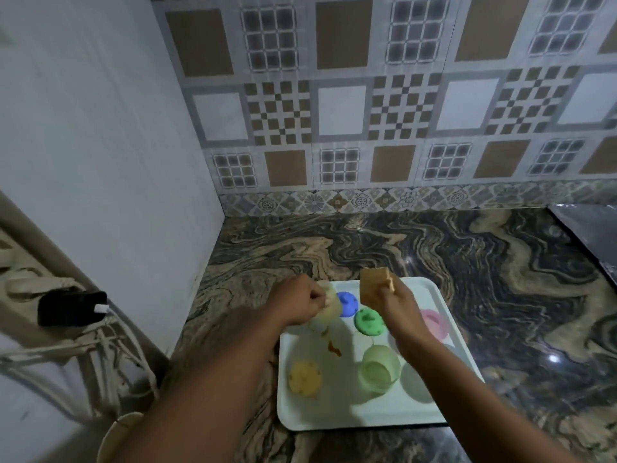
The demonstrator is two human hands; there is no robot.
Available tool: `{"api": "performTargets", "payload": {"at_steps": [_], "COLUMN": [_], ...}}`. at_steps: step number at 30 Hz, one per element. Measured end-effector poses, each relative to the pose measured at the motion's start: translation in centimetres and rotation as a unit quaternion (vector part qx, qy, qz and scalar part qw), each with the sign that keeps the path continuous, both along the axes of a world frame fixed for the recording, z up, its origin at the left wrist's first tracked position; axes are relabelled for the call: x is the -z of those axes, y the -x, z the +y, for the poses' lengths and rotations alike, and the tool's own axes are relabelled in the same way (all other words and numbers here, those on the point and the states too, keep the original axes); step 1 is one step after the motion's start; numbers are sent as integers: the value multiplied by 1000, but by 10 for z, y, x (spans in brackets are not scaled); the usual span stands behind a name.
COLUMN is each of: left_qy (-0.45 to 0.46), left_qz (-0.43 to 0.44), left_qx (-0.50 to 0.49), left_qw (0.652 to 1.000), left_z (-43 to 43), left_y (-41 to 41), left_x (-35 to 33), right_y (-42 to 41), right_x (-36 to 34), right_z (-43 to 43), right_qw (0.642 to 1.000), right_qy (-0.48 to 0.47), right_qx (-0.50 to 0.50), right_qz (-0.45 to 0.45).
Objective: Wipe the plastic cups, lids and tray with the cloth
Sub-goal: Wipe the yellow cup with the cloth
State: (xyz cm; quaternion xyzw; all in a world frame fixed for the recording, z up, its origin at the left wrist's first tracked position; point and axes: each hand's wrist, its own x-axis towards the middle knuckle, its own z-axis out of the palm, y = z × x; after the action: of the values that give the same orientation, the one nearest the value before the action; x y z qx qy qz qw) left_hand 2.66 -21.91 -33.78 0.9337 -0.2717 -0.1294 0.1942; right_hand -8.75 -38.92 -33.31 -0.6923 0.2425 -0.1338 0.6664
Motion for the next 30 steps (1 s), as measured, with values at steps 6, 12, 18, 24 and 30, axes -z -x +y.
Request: {"api": "performTargets", "payload": {"at_steps": [6,12,18,24,30], "left_qy": [131,261,221,259,324], "left_qz": [99,190,189,177,233], "left_qx": [98,97,87,93,80], "left_qw": [982,942,953,945,914], "left_z": [-24,-25,-34,-56,-54], "left_y": [-16,-34,-57,-71,-84], "left_x": [-46,-82,-91,-92,-81], "right_y": [-12,-42,-56,-78,-75], "right_x": [-2,-40,-43,-47,-43], "right_z": [30,-6,-16,-17,-17], "right_qw": [988,927,915,968,887], "right_qy": [73,-353,-380,-246,-444], "right_qx": [-125,-117,-116,-51,-102], "right_qz": [-45,53,68,23,78]}}
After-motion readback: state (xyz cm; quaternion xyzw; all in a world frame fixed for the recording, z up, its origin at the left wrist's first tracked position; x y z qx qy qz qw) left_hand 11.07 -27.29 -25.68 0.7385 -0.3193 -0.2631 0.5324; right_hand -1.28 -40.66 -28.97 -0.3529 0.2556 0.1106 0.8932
